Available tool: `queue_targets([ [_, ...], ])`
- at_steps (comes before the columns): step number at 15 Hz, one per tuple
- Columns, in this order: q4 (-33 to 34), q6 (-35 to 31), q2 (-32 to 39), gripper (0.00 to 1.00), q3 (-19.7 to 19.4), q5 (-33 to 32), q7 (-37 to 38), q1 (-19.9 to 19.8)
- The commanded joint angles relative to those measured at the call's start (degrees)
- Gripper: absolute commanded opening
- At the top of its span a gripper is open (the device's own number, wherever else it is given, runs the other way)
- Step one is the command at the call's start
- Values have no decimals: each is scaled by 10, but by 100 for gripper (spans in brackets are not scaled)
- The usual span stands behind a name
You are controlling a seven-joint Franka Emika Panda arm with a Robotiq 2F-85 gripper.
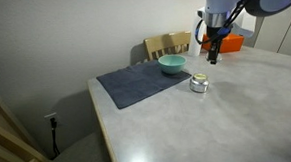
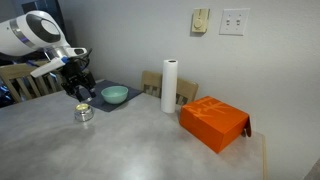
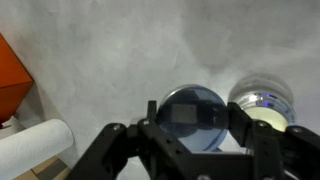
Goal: Cover the silver bottle with the silver lid
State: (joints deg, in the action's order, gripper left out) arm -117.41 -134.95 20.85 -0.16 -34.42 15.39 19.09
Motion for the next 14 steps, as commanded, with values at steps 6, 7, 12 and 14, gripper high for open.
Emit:
queue_targets([
  [6, -33, 8, -49, 44, 66, 143, -152, -51],
  [7, -31, 8, -44, 44, 65, 143, -155, -52],
  [12, -12, 14, -2, 44, 75, 175, -216, -69],
  [14, -4, 21, 15, 44, 87, 205, -262, -77],
])
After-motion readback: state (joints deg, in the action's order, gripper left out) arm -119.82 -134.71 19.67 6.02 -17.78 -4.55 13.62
